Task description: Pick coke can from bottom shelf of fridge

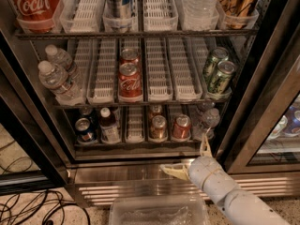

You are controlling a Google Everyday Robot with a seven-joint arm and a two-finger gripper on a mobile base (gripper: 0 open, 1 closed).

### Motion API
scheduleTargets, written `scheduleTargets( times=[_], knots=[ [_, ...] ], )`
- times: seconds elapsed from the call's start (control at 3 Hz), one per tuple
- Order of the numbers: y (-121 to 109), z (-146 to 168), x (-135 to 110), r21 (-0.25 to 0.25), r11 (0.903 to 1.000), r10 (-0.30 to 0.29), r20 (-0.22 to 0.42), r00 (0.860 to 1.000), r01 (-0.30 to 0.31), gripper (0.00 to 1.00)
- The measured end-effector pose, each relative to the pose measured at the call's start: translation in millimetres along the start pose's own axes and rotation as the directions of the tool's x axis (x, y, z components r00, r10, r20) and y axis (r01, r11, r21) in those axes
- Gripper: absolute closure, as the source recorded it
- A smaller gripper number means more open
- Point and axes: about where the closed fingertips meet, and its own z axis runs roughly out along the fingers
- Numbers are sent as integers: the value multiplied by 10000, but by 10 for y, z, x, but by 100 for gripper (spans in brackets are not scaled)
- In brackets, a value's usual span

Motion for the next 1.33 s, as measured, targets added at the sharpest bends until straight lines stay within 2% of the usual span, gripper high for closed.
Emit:
scheduleTargets(
  times=[0.33,0.67,1.0,1.33],
  knots=[
    [14,60,-8,502,9972,533,515,9973,-559,0],
    [9,95,27,973,9897,960,891,9914,-1046,0],
    [8,96,26,975,9897,958,894,9914,-1044,0],
    [-101,190,-35,1203,9891,715,1161,9907,-854,0]
  ],
)
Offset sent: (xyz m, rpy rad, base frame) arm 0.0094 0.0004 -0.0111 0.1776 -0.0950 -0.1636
